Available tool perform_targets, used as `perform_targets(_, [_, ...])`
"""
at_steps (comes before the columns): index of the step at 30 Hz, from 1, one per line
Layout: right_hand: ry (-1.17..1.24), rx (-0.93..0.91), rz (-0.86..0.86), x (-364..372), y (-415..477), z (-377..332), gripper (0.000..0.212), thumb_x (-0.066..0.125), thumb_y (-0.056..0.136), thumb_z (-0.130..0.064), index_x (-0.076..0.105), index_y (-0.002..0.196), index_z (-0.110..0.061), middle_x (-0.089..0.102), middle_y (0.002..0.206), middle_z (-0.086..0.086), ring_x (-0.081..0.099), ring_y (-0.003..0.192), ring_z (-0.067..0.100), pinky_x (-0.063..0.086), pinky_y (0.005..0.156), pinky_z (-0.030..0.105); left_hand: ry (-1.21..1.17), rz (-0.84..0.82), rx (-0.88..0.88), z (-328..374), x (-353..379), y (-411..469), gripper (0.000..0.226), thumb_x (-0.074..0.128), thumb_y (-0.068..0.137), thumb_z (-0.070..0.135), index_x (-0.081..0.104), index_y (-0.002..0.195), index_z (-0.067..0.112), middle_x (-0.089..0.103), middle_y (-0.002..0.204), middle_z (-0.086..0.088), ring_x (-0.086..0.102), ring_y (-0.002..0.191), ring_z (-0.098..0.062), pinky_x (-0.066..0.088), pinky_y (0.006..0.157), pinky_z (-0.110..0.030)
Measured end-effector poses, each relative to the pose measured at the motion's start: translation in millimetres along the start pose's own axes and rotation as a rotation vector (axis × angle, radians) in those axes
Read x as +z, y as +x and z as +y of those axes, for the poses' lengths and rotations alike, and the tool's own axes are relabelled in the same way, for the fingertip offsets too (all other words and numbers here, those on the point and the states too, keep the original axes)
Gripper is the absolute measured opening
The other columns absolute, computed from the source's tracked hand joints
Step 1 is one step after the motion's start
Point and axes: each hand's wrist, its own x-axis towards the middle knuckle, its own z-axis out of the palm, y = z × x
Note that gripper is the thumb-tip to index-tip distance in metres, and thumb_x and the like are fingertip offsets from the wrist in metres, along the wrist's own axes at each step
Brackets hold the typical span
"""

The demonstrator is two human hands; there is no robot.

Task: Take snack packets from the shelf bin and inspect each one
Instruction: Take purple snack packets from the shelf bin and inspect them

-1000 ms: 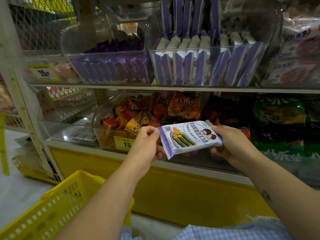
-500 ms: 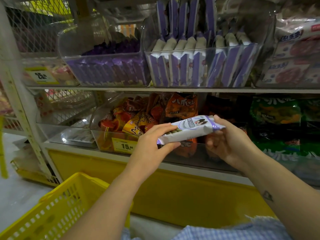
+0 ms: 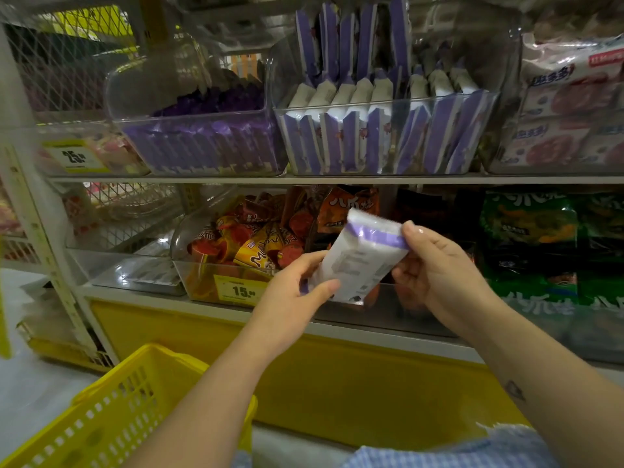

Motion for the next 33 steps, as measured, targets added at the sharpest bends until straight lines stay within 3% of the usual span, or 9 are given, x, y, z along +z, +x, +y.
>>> perform_targets(4, [-0.144,-0.039,-0.028,5,-1,5,0.034,0.053,0.08,-0.05,0.078,0.085,-0.028,0.073,0.076,0.007,0.061,0.058,0.011,0.052,0.053,0.019,-0.09,0.015,0.022,1,7,1,0.041,0.061,0.094,0.017,0.052,0.117,0.05,0.066,0.119,0.015,0.06,0.114,-0.004,0.053,0.09,-0.027])
perform_targets(7, [-0.046,-0.057,-0.122,6,-1,2,0.038,0.048,0.086,-0.048,0.077,0.099,-0.027,0.074,0.089,0.006,0.061,0.062,0.01,0.052,0.059,0.021,-0.317,-0.015,-0.03,2,1,3,0.042,0.055,0.096,0.018,0.05,0.134,0.036,0.068,0.118,0.005,0.063,0.114,-0.013,0.055,0.088,-0.033])
perform_targets(10, [-0.093,-0.096,-0.205,7,-3,1,0.034,0.052,0.087,-0.033,0.065,0.118,-0.033,0.074,0.106,-0.002,0.069,0.081,0.008,0.056,0.064,0.025,-0.505,-0.007,-0.141,2,0,3,0.045,0.052,0.095,0.022,0.048,0.139,0.033,0.066,0.122,-0.001,0.062,0.117,-0.022,0.056,0.086,-0.045])
perform_targets(12, [-0.142,-0.092,-0.282,8,-5,2,0.047,0.06,0.086,-0.018,0.054,0.129,-0.034,0.071,0.117,-0.005,0.068,0.103,0.012,0.06,0.076,0.03,-0.626,-0.004,-0.195,4,1,3,0.042,0.053,0.091,0.027,0.053,0.133,0.032,0.066,0.125,-0.004,0.063,0.114,-0.026,0.057,0.076,-0.045])
perform_targets(15, [-0.231,-0.052,-0.372,12,-10,3,0.064,0.065,0.087,-0.003,0.044,0.14,-0.034,0.067,0.121,-0.009,0.064,0.113,0.012,0.058,0.084,0.031,-0.816,0.031,-0.235,5,-2,3,0.038,0.05,0.093,0.027,0.056,0.13,0.03,0.068,0.122,-0.006,0.068,0.105,-0.028,0.058,0.068,-0.047])
perform_targets(18, [-0.296,-0.026,-0.376,14,-11,4,0.068,0.069,0.084,-0.006,0.043,0.139,-0.036,0.065,0.124,-0.017,0.061,0.116,0.006,0.056,0.086,0.027,-0.9,0.093,-0.277,3,-7,4,0.032,0.046,0.099,0.024,0.056,0.129,0.029,0.07,0.118,-0.008,0.069,0.102,-0.026,0.059,0.071,-0.049])
perform_targets(20, [-0.307,-0.015,-0.355,13,-11,4,0.066,0.07,0.082,-0.005,0.045,0.136,-0.035,0.066,0.122,-0.018,0.062,0.115,0.004,0.055,0.088,0.028,-0.914,0.127,-0.298,2,-9,4,0.031,0.046,0.1,0.025,0.057,0.128,0.029,0.072,0.112,-0.007,0.071,0.096,-0.024,0.06,0.065,-0.045])
perform_targets(25, [-0.22,0.003,-0.298,13,-10,5,0.052,0.067,0.084,0.0,0.055,0.127,-0.027,0.071,0.114,-0.012,0.068,0.105,0.007,0.056,0.076,0.019,-0.931,0.184,-0.329,2,-11,4,0.033,0.057,0.092,0.026,0.058,0.125,0.026,0.074,0.104,-0.008,0.073,0.087,-0.022,0.058,0.056,-0.036])
perform_targets(33, [-0.191,0.006,-0.227,11,-7,9,0.041,0.056,0.091,0.005,0.059,0.119,-0.026,0.073,0.108,-0.011,0.07,0.099,0.009,0.056,0.073,0.018,-0.837,0.251,-0.275,7,-5,5,0.052,0.07,0.072,0.03,0.056,0.122,0.024,0.076,0.102,-0.005,0.074,0.091,-0.023,0.062,0.064,-0.04])
